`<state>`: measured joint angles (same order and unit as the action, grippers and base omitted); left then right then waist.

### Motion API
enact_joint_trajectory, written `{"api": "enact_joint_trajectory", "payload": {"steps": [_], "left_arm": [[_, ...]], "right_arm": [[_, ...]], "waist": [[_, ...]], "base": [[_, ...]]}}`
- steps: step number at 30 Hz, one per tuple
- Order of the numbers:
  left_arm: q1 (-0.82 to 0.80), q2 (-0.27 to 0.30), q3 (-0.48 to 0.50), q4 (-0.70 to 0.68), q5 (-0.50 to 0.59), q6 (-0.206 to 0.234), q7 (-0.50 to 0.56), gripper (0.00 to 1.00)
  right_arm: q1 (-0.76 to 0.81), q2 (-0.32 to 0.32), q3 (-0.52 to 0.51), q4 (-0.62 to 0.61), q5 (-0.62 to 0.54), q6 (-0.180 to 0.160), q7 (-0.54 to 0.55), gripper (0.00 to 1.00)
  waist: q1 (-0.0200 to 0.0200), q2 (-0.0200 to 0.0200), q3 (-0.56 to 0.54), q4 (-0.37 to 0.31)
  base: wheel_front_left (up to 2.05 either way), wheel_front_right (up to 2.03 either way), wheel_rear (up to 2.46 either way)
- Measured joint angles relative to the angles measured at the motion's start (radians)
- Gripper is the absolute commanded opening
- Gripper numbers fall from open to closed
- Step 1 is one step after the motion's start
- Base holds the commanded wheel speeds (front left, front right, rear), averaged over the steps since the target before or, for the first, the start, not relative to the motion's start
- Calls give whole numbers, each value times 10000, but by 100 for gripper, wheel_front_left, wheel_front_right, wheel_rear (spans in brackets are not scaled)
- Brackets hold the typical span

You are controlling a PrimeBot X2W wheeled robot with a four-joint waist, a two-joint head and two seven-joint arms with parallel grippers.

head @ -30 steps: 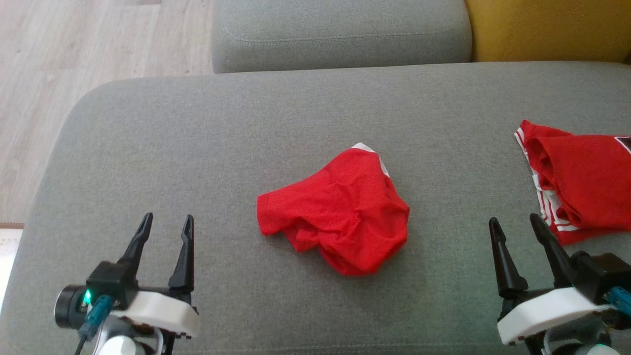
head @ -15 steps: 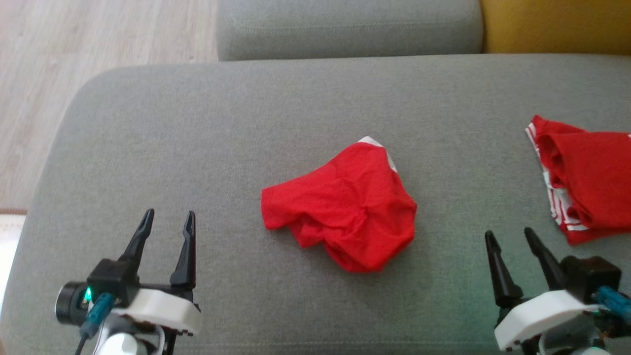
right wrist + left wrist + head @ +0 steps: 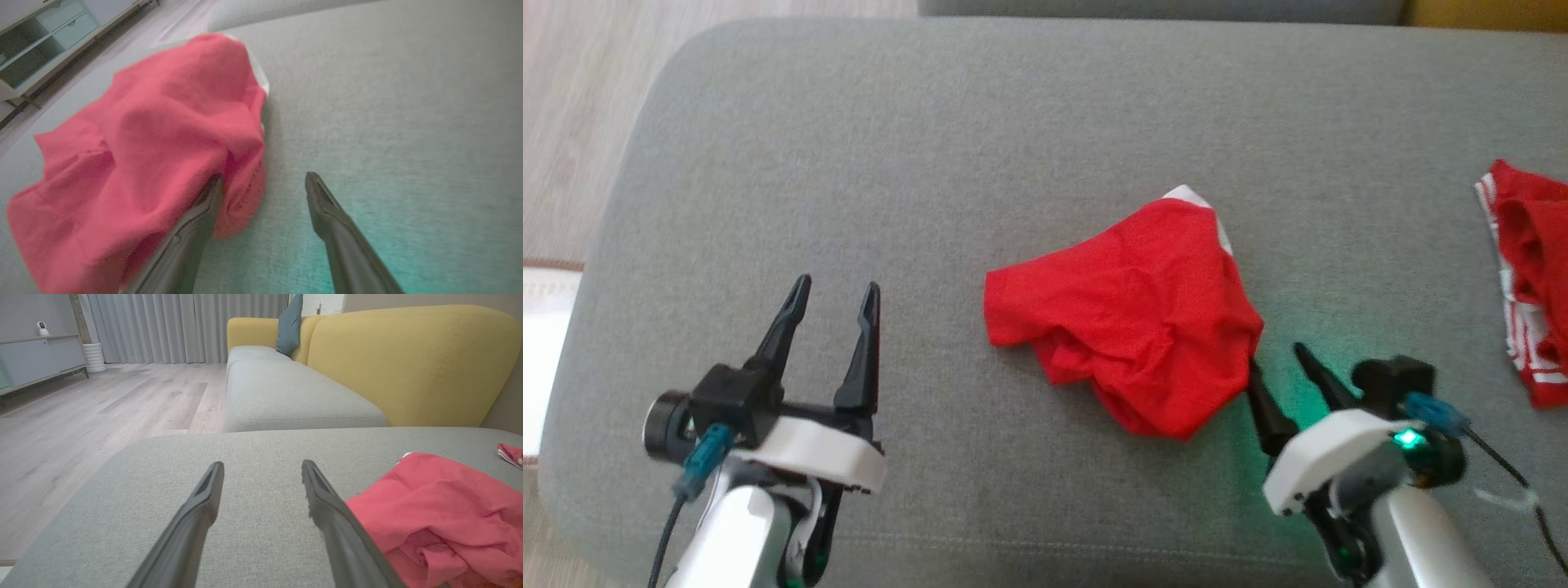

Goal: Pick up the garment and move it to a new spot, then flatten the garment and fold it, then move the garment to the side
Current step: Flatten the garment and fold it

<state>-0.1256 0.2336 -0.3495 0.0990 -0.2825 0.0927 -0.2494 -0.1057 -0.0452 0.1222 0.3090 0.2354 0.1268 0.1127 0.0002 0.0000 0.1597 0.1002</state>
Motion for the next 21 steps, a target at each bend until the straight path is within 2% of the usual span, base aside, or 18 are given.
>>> {"api": "enact_joint_trajectory", "payload": {"steps": [4,5,6,7,8,14,18,21], "left_arm": [[-256,-192,-31,96,4,-151,0,100],[-293,-221,-36,94,23,-163,0,100],[-314,-238,-35,98,81,-207,0,100],[-327,-251,-35,102,125,-226,0,100],[-332,-267,-23,100,169,-232,0,100],[-406,-405,29,146,274,-316,0,100],[-407,-474,90,148,314,-399,-2,100],[-407,-502,127,148,368,-416,-2,100]], "right_arm": [[-634,-25,479,1239,360,0,96,100],[-751,-25,640,1434,445,0,94,96],[-862,-25,731,1565,573,0,52,59],[-983,-25,782,1678,639,0,-4,15],[-1108,-25,823,1793,683,0,-67,0],[-1298,-23,416,1783,360,0,-589,0],[-1463,-92,-330,905,-660,0,-775,0],[-1787,-405,-761,-23,-1221,0,-757,0]], "waist": [[0,0,221,157],[-1,0,261,182],[0,0,291,208],[0,0,309,229],[-1,0,321,238],[-2,0,302,255],[-2,0,279,163],[-2,0,253,76]], "base": [[0,0,0],[0,0,0],[0,0,0],[0,0,0],[0,0,0],[0,0,0],[0,0,0],[0,0,0]]}}
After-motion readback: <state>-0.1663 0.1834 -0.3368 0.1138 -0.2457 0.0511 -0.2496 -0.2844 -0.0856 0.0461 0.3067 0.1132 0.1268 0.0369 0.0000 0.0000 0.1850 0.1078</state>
